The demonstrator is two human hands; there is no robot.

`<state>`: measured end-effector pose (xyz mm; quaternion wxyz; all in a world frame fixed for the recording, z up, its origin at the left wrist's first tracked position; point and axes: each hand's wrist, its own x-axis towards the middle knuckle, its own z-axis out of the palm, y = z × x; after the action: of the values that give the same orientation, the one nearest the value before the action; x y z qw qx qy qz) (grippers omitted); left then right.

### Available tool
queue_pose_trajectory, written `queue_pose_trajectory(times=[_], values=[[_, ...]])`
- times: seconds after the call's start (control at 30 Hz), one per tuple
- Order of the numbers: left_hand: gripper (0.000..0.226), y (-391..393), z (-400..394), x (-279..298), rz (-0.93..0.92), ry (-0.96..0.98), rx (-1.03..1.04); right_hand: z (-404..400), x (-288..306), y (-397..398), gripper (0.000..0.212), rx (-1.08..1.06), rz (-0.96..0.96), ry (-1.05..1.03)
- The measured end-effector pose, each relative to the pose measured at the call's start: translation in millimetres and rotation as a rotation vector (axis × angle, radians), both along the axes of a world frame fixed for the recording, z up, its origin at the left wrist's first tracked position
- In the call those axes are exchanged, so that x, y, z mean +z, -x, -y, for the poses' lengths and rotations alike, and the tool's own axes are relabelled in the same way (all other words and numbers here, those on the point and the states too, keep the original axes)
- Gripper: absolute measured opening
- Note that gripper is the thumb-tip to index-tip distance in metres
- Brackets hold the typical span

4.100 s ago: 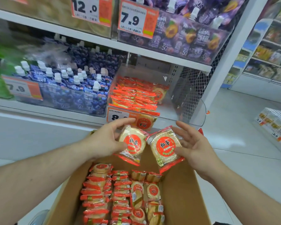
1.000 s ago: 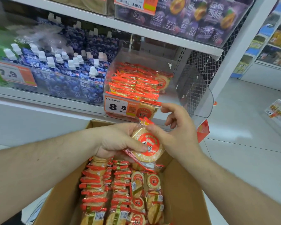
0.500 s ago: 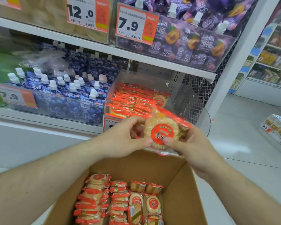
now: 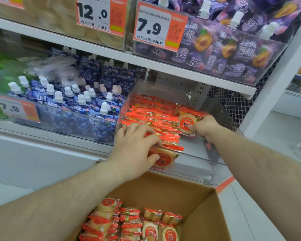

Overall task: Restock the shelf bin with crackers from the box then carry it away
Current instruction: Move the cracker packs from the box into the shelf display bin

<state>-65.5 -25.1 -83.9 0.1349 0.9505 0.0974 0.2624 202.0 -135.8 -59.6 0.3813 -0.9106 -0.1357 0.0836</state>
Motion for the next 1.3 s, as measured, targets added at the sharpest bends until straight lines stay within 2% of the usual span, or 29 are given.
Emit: queue_pose_trajectory(times=[0.2,0.33,0.53,0.67,0.73,0.83,1.0,1.03,1.1,1.17,1.23,1.3], values=[[0.014,-10.6,1.0,-9.9,0.125,0.097,0.037,-28.1,-28.6,-21.4,0.050,-0.039,0.054,0.061],[0.010,-10.8,2.0,-8.8,0.118,0.100,0.040,-31.1,-31.8,-26.2,0.037,-0.046,0.017,0.041],[0.009,-8.6,4.1,-5.4,0.074,0.105,0.058,-32.0,-36.4,-36.7,0.024,0.061,-0.047,0.028],[0.010,-7.2,2.2,-7.6,0.105,0.114,0.029,-22.0,-24.0,-21.7,0.031,0.082,-0.177,-0.053],[0.011,-6.3,1.9,-7.3,0.111,0.113,0.015,-15.8,-17.2,-11.7,0.028,0.064,-0.197,-0.065],[0.011,-5.8,2.5,-5.6,0.122,0.132,0.009,-6.3,-6.5,-0.8,0.020,0.041,-0.182,-0.065],[0.016,-0.9,9.0,1.6,0.250,0.096,-0.049,9.6,14.5,24.3,0.022,-0.014,-0.115,-0.073],[0.017,0.7,10.8,3.4,0.275,0.072,-0.099,13.3,17.8,31.1,0.028,-0.015,-0.059,-0.060],[0.016,4.8,14.1,3.9,0.294,0.058,-0.231,22.5,22.4,51.5,0.043,-0.014,0.172,0.001],[0.015,10.0,17.8,-0.4,0.237,0.086,-0.331,33.3,22.0,87.9,0.033,0.084,0.549,-0.001],[0.017,16.5,22.9,-6.6,0.066,0.128,-0.348,43.2,17.9,134.9,0.016,0.289,0.976,-0.125],[0.020,21.4,25.2,-17.1,-0.209,0.107,-0.348,51.6,-2.6,167.6,0.006,0.486,1.150,-0.234]])
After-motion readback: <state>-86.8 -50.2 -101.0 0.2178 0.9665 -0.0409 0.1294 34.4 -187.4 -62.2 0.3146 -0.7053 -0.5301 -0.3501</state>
